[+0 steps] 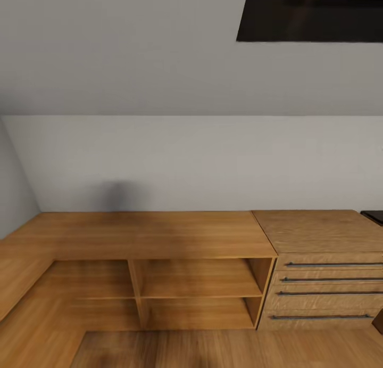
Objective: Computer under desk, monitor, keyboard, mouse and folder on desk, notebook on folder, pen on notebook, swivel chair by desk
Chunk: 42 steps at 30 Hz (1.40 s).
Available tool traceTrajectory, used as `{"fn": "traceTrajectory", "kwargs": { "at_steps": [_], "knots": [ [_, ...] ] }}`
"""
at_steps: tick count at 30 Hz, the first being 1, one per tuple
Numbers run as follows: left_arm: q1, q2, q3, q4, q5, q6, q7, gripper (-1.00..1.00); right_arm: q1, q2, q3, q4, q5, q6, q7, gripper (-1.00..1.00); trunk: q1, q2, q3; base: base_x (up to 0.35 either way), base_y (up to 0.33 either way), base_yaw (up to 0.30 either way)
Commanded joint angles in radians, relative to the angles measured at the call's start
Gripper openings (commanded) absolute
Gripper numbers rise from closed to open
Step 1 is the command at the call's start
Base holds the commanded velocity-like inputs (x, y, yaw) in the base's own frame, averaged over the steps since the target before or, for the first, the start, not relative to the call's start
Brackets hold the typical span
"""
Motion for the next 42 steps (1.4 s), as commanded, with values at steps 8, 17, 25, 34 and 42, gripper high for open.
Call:
{"fn": "traceTrajectory", "kwargs": {
  "at_steps": [8, 17, 25, 34, 42],
  "knots": [
    [0.000, 0.000, 0.000, -0.002, 0.001, 0.000, 0.000, 1.00, -0.001, 0.000, 0.000, -0.015, -0.003, -0.003, -0.001, 1.00, -0.031, 0.056, 0.024, 0.000, 0.000, -0.206],
    [0.000, -0.003, 0.003, -0.105, 0.004, -0.016, 0.000, 1.00, -0.001, 0.001, 0.000, -0.096, -0.004, -0.066, 0.001, 1.00, -0.065, 0.119, 0.052, 0.000, 0.000, -0.264],
    [0.000, -0.002, 0.002, -0.337, 0.004, -0.083, 0.000, 1.00, -0.001, -0.003, 0.001, -0.159, -0.002, -0.298, 0.001, 1.00, -0.096, 0.175, 0.078, 0.000, 0.000, -0.266],
    [0.000, 0.003, 0.004, -0.384, 0.005, -0.222, 0.007, 1.00, -0.002, -0.050, 0.006, -0.269, 0.038, -0.388, 0.003, 1.00, -0.130, 0.238, 0.107, 0.000, 0.000, -0.139],
    [0.000, 0.001, 0.004, -0.385, 0.023, -0.266, 0.003, 1.00, -0.002, -0.062, 0.005, -0.283, 0.050, -0.430, 0.001, 1.00, -0.157, 0.287, 0.129, 0.000, 0.000, -0.227]
  ]
}}
